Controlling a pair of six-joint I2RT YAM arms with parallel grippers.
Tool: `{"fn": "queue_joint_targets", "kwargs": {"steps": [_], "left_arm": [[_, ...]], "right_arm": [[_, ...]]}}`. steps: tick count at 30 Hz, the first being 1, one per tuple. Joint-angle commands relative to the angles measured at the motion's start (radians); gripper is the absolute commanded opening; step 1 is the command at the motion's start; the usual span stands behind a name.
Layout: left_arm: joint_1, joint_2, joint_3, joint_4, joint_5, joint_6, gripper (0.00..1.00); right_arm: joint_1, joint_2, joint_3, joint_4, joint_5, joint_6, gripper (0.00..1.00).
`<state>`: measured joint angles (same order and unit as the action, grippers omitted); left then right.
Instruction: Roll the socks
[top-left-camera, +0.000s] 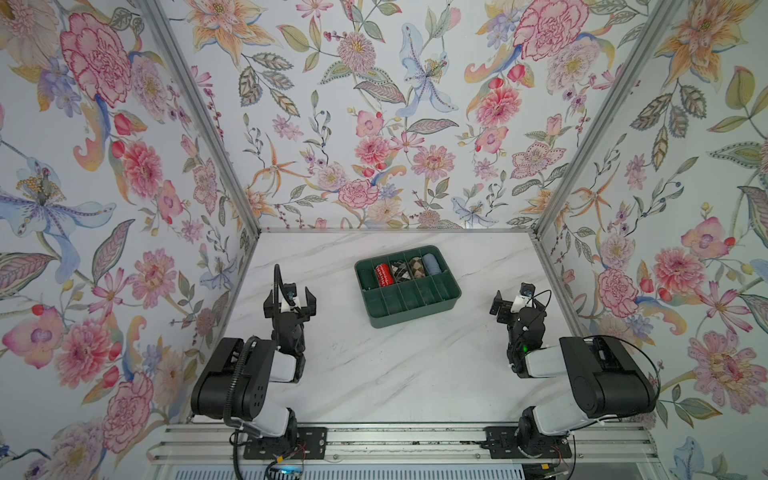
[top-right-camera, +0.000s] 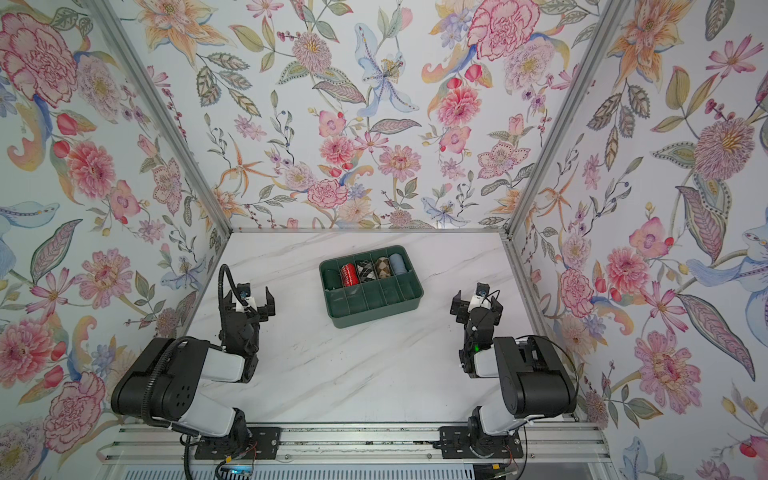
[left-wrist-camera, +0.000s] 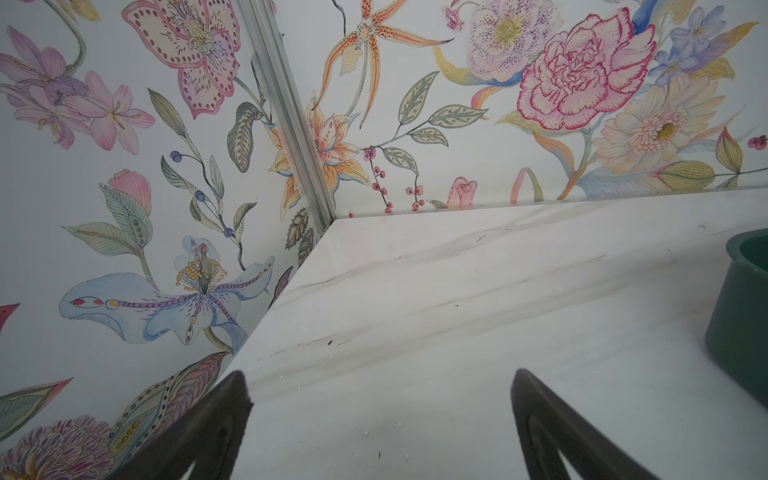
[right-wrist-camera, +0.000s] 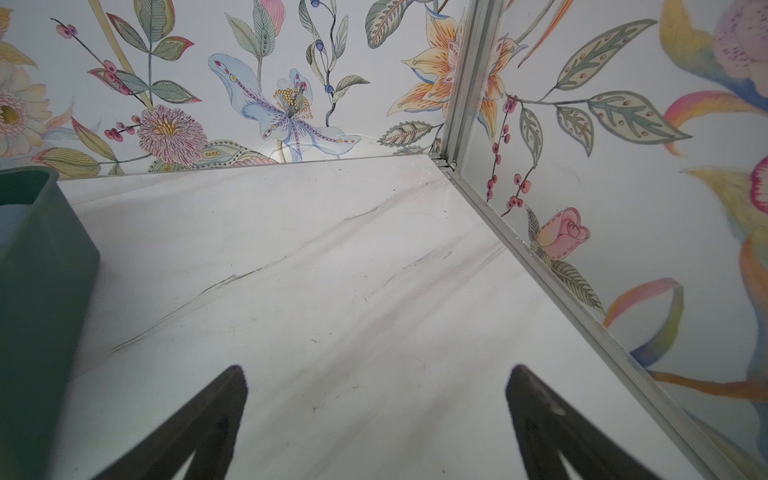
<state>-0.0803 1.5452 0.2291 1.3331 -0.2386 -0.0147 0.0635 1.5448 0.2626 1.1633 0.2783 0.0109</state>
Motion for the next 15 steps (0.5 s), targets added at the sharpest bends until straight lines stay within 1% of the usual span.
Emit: {"fn": "queue_joint_targets", "kwargs": {"steps": [1,8,12,15], "left_arm": [[0.004,0.009,-0.013,0.055,0.015,-0.002,0.99],[-0.002,0.009,-0.016,0.061,0.014,0.005,0.99],[-0.024,0.009,-0.037,0.108,0.041,0.043,0.99],[-0.024,0.009,-0.036,0.103,0.051,0.045,0.99]], "right_arm": [[0.002,0.005,0.011,-0.015,0.016,-0.011,0.99],[0.002,0.004,0.011,-0.016,0.016,-0.011,0.99],[0.002,0.006,0.012,-0.016,0.016,-0.011,0.99],[0.002,0.005,0.01,-0.015,0.016,-0.011,0.99]]}}
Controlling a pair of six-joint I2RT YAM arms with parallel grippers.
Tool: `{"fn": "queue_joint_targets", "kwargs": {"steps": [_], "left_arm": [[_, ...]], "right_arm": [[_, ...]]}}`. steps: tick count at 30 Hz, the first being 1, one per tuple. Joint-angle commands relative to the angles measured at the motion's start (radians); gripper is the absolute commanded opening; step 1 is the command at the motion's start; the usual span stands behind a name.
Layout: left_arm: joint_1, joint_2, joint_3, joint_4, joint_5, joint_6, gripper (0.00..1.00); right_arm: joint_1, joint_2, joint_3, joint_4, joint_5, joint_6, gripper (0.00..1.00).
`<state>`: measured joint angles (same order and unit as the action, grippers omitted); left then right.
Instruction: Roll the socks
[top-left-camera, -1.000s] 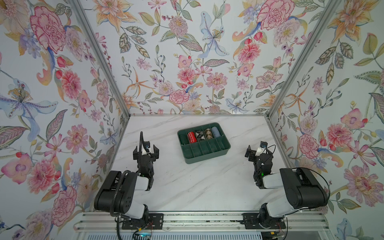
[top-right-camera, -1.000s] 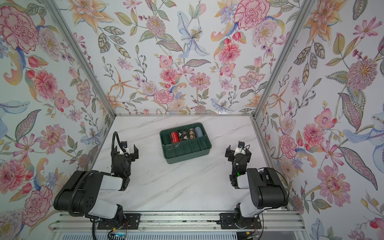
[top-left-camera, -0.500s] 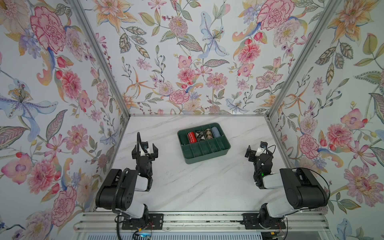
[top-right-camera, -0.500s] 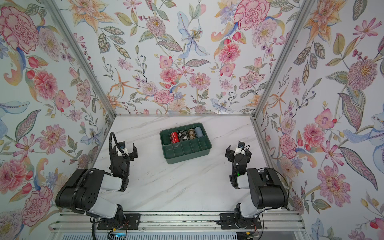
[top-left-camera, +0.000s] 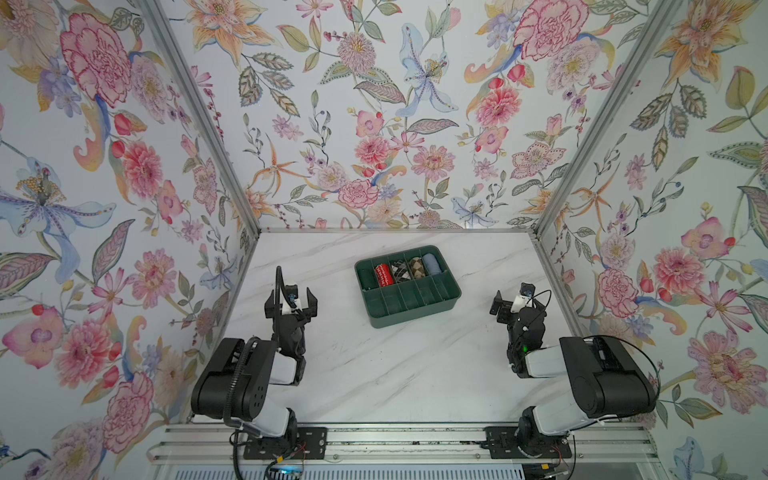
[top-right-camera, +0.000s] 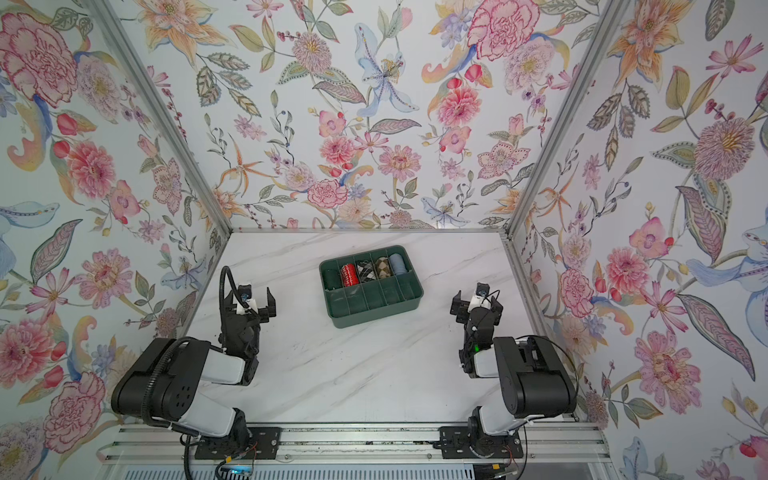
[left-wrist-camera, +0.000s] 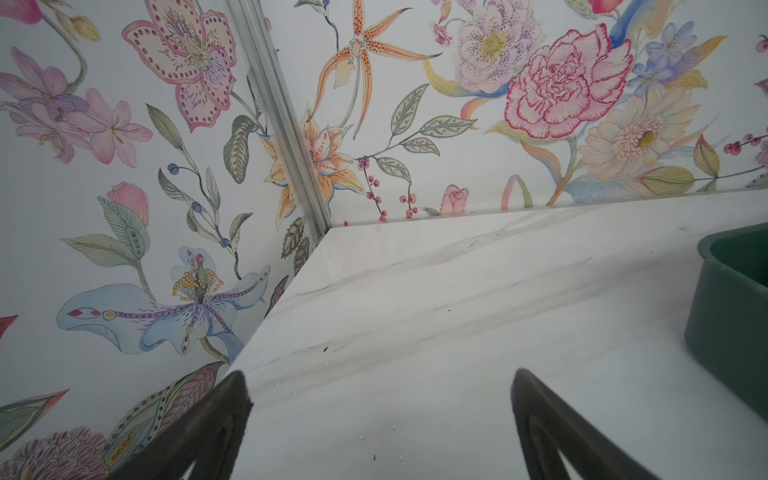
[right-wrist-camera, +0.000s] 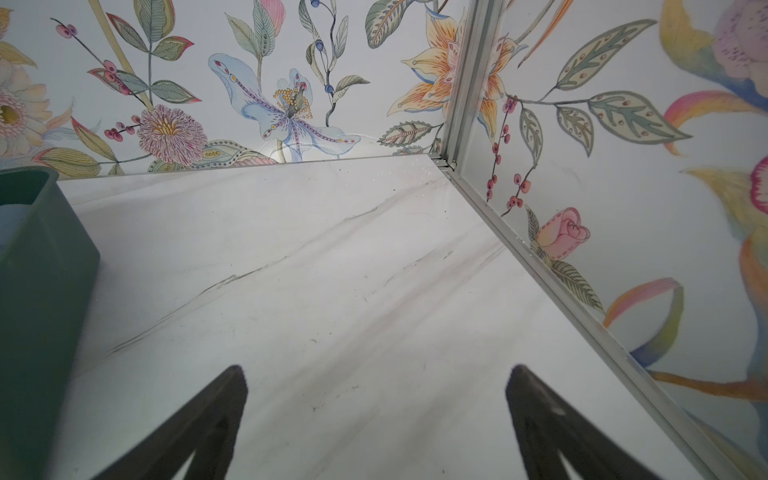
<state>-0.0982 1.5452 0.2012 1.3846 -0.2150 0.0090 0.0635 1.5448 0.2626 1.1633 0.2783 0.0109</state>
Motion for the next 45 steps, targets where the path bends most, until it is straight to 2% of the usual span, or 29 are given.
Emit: {"fn": "queue_joint_targets", "kwargs": {"steps": [1,31,45], "left_arm": [[-0.006,0.009,-0.008,0.053,0.027,0.022,0.99],[-0.006,0.009,-0.005,0.047,0.029,0.02,0.99],[0.012,0.009,0.012,0.007,0.069,0.009,0.99]], "right_arm": [[0.002,0.005,0.01,-0.015,0.016,-0.011,0.99],[0.002,0.005,0.011,-0.015,0.015,-0.011,0.99],[0.002,0.005,0.011,-0.016,0.015,-0.011,0.99]]}}
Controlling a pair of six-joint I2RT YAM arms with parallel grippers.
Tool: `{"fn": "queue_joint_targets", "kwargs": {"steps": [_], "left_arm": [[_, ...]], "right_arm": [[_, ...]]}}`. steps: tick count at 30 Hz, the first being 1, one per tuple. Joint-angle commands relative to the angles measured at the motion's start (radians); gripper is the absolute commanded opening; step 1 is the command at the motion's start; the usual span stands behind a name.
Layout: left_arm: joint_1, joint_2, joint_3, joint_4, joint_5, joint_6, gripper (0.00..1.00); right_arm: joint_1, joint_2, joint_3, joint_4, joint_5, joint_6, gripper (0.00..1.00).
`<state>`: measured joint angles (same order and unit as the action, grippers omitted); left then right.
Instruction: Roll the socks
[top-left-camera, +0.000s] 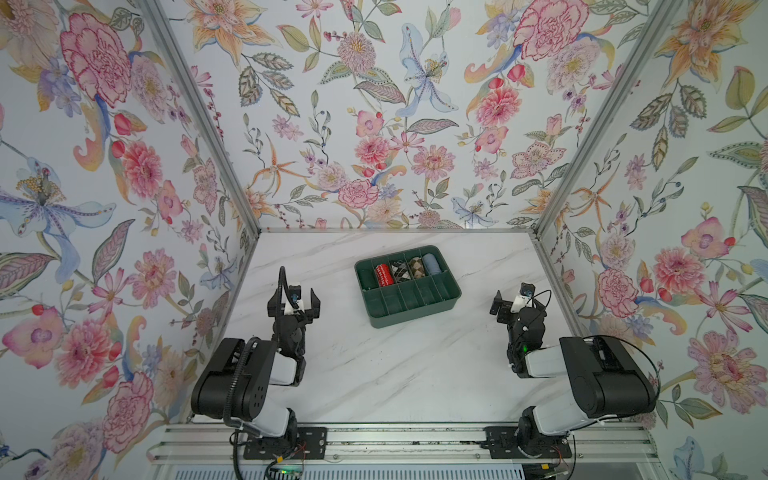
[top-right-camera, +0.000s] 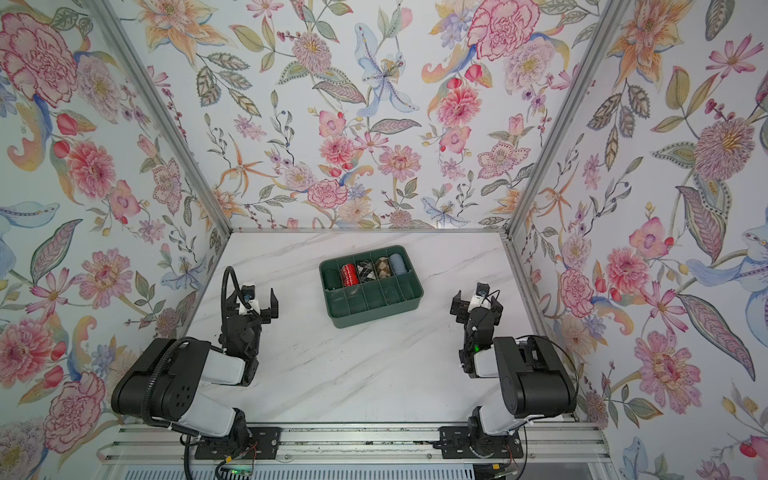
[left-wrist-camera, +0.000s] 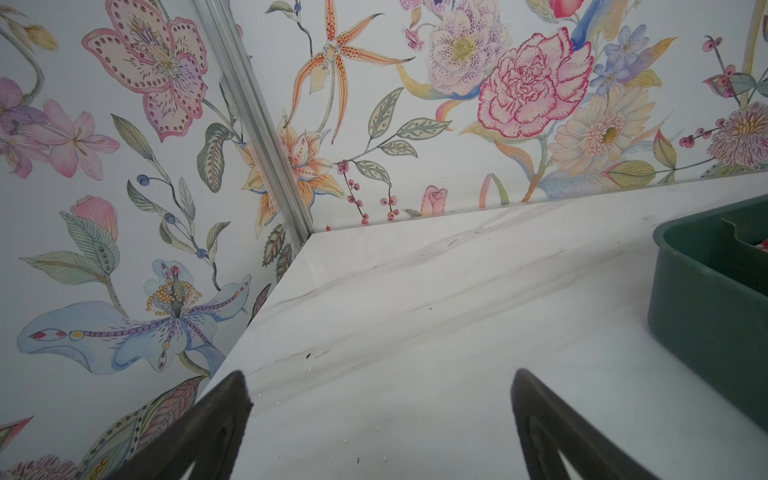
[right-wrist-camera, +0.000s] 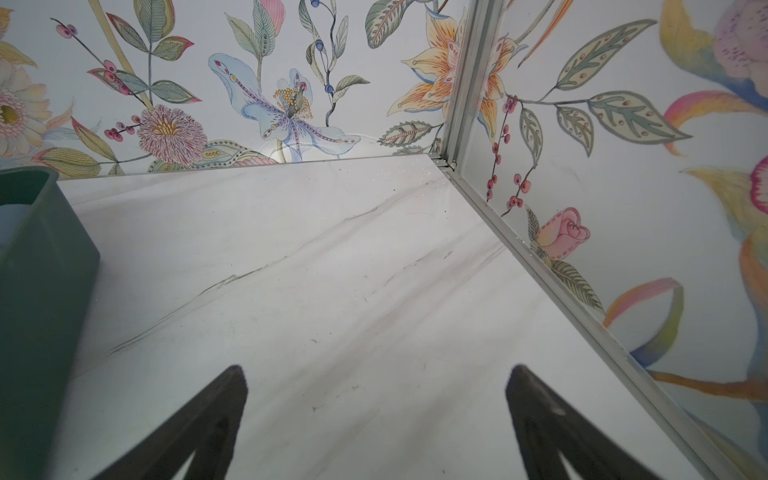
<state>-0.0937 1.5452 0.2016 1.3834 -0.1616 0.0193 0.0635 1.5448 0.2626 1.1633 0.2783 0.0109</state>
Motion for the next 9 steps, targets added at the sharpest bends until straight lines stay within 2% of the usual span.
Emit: {"fn": "queue_joint_targets", "kwargs": {"steps": [1,9], "left_arm": [[0.008,0.009,0.012,0.009,0.016,-0.001,0.99],[0.008,0.01,0.007,0.015,0.016,-0.001,0.99]], "right_arm": [[0.002,0.005,0.01,-0.015,0.015,-0.011,0.99],[0.002,0.005,0.01,-0.015,0.016,-0.011,0.99]]}}
